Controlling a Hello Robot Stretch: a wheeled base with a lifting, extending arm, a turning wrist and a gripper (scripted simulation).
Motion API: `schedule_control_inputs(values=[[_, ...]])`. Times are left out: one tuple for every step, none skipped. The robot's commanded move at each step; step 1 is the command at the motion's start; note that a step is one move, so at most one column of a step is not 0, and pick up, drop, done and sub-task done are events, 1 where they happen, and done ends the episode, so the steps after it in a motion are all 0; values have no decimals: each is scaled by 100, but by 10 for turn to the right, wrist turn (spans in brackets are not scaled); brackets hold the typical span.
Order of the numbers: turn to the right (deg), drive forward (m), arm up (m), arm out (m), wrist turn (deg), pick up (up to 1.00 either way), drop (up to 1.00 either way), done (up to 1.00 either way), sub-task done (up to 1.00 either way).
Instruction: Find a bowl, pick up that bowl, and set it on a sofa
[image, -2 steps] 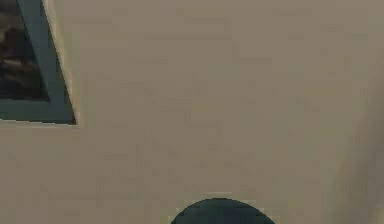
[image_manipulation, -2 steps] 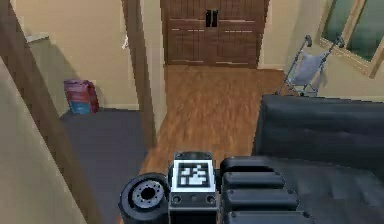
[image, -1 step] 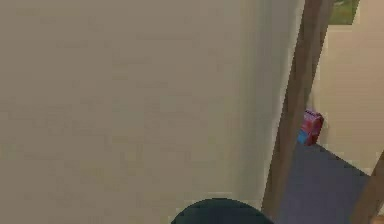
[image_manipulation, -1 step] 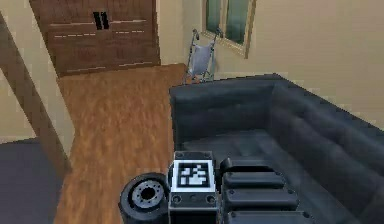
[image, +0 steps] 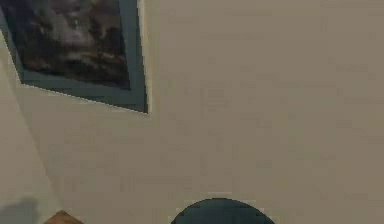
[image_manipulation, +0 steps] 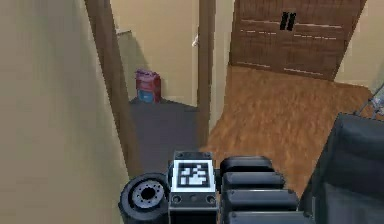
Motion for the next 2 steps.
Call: schedule_control_inputs(values=[[-450,0,0,0,0,0,0,0,0],[-390,0,0,0,0,0,0,0,0]])
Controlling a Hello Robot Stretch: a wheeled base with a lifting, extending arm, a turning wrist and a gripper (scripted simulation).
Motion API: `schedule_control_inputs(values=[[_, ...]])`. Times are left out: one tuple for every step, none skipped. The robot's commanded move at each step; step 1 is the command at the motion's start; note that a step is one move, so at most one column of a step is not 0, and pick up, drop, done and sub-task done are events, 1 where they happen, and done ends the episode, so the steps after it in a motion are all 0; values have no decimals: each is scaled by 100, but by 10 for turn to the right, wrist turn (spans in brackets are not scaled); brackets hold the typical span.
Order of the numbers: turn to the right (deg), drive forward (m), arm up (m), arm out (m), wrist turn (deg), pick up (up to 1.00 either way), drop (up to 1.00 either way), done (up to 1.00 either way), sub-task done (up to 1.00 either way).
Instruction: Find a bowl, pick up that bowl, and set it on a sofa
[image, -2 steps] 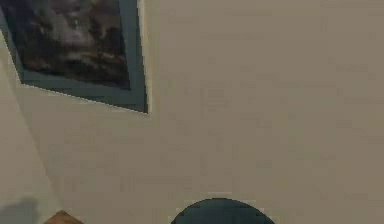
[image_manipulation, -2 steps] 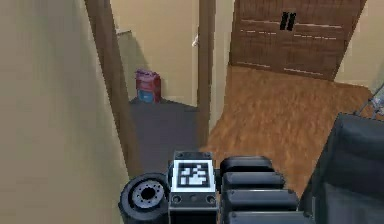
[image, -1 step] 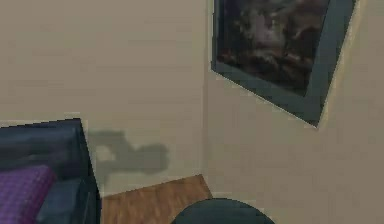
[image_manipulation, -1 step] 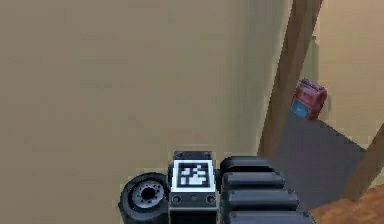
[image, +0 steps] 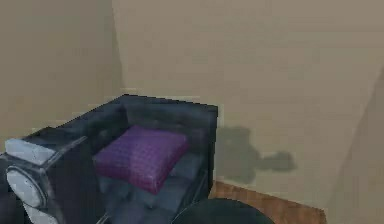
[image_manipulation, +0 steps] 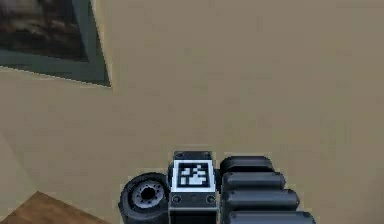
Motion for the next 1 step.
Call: schedule_control_inputs(values=[[450,0,0,0,0,0,0,0,0]])
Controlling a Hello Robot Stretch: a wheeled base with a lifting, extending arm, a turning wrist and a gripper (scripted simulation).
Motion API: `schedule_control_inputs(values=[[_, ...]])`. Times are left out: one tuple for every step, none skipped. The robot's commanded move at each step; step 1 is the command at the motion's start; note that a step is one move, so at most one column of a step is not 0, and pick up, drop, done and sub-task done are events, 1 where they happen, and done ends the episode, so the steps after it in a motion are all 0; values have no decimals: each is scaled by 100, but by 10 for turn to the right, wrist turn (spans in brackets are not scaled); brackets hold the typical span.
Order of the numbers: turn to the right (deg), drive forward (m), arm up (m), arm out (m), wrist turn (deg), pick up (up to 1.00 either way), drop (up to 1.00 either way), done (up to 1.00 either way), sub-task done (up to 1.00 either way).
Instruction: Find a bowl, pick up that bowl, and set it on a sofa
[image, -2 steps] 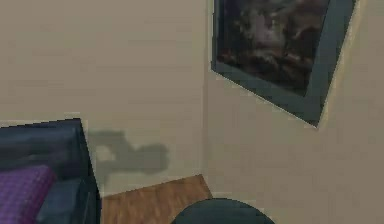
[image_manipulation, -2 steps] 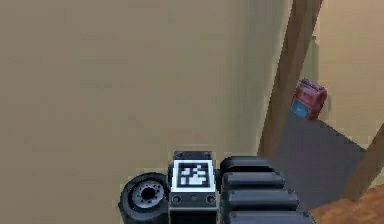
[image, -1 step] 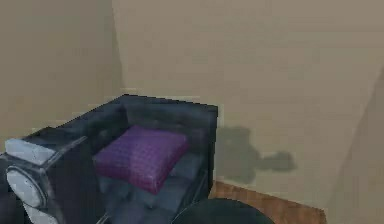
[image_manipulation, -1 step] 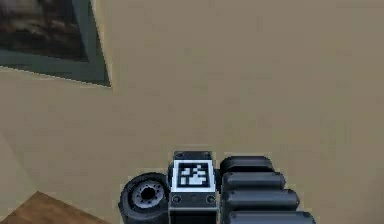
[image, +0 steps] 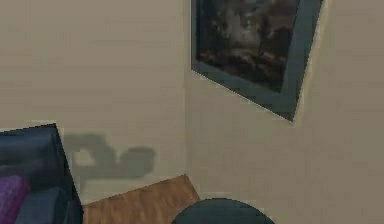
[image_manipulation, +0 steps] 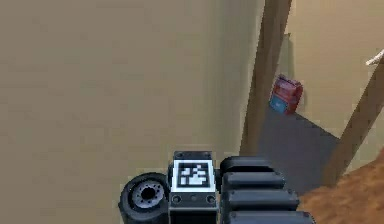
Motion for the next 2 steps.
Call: schedule_control_inputs(values=[[450,0,0,0,0,0,0,0,0],[450,0,0,0,0,0,0,0,0]])
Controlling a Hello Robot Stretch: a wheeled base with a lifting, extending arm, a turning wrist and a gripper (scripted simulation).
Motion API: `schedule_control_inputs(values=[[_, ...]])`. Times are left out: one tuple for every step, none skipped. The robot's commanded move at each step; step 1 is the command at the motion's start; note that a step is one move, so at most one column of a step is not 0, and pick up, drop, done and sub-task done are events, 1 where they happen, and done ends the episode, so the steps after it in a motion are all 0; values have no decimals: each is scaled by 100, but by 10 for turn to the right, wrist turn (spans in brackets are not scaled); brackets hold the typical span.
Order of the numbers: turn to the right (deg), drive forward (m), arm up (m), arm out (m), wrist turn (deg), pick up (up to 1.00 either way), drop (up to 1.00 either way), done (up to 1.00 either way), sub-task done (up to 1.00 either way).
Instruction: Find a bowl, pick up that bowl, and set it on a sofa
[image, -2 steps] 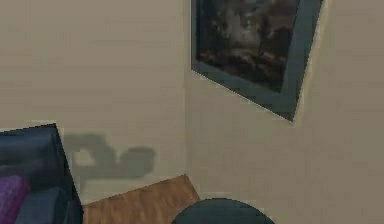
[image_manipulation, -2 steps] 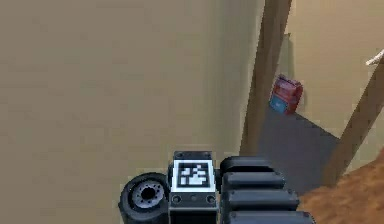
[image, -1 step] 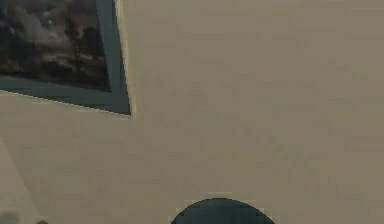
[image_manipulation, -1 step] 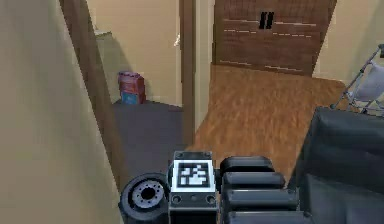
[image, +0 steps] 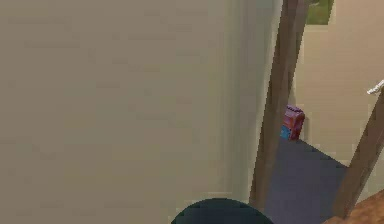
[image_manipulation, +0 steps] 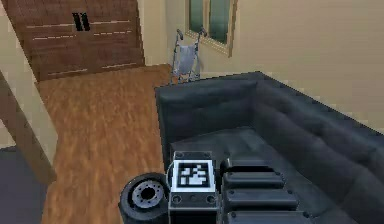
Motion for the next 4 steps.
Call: schedule_control_inputs(values=[[120,0,0,0,0,0,0,0,0],[-450,0,0,0,0,0,0,0,0],[-450,0,0,0,0,0,0,0,0],[-450,0,0,0,0,0,0,0,0]])
